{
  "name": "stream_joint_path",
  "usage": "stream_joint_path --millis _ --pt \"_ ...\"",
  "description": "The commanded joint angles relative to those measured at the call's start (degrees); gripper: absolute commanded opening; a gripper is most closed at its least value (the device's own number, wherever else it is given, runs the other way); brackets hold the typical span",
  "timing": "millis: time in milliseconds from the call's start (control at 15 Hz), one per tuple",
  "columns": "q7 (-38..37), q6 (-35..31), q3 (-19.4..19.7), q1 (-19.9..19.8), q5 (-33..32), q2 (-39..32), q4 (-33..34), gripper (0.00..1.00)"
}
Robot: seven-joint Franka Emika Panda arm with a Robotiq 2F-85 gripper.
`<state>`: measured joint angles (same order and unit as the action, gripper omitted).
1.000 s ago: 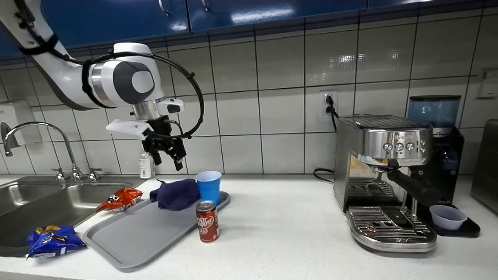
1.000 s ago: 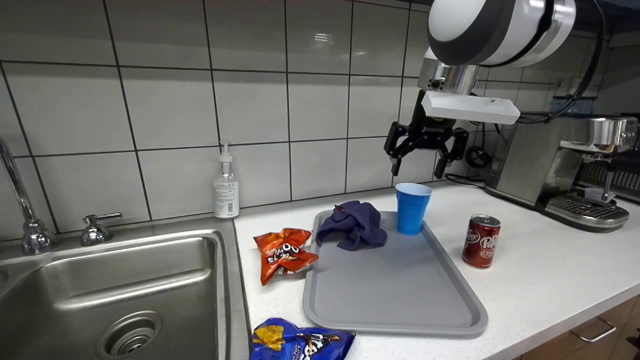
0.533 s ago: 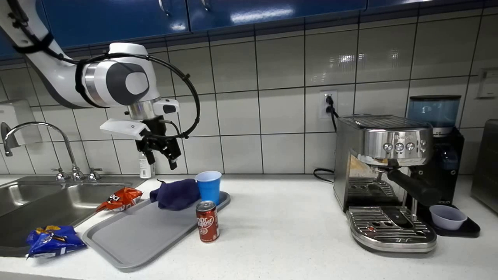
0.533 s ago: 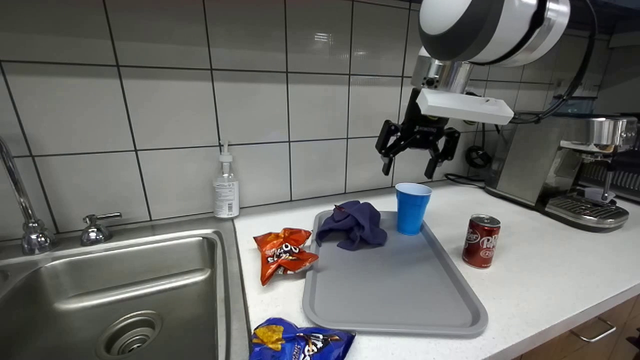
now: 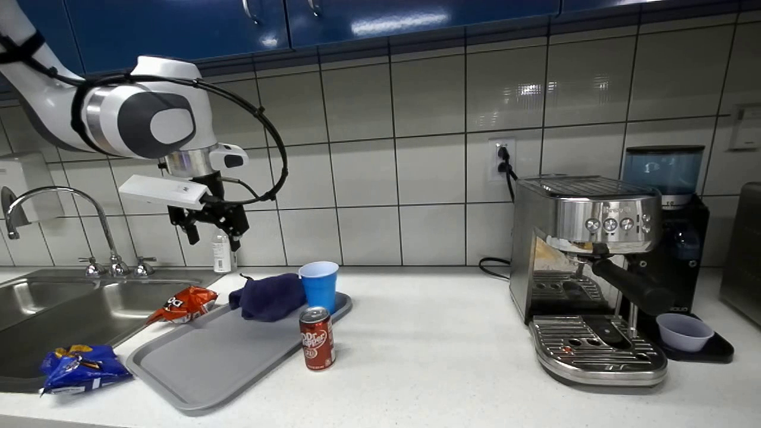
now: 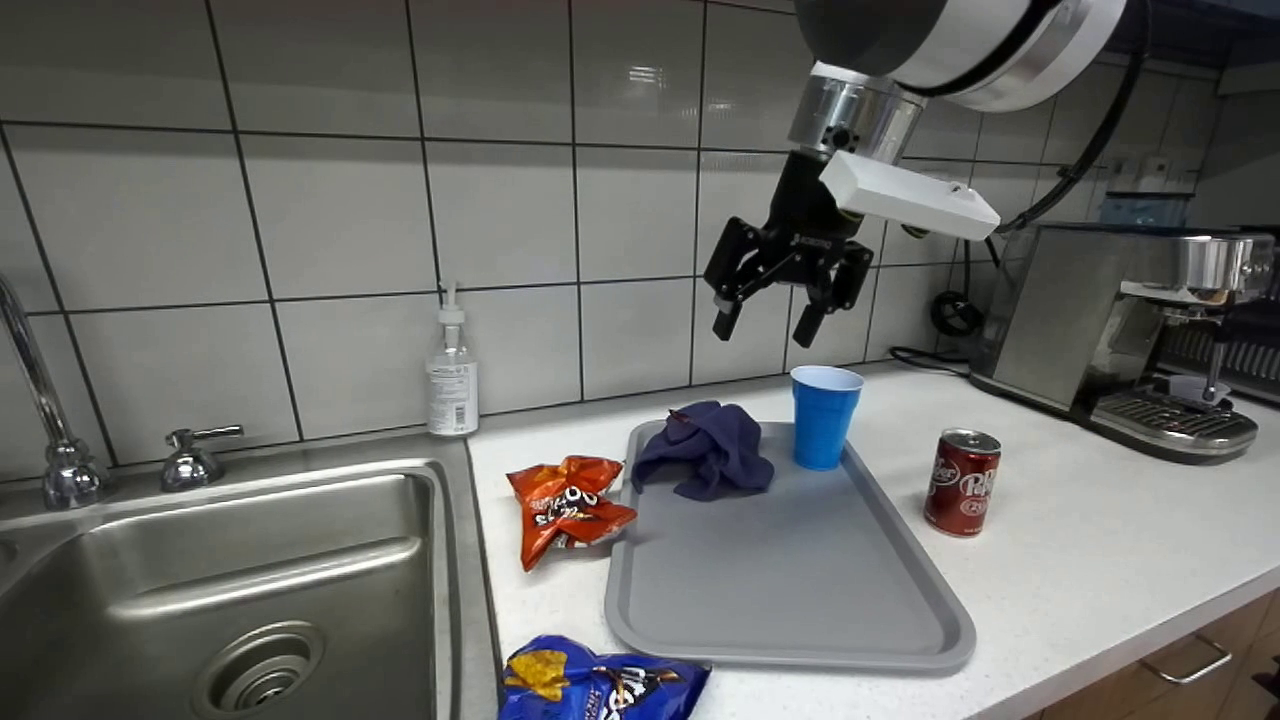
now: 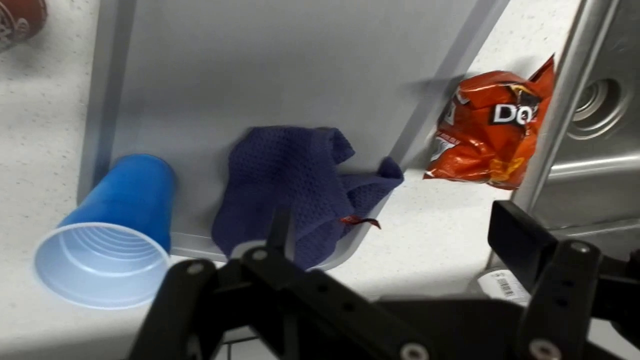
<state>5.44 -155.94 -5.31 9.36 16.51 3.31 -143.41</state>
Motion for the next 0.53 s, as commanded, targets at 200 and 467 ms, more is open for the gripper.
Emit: stream_joint_path --millis 200,467 --pt "18.51 -0.74 -1.33 4.54 10.73 3.71 -3.23 1.00" --pt "27.86 -0.10 -1.73 7.42 14.84 4.59 -5.12 1.00"
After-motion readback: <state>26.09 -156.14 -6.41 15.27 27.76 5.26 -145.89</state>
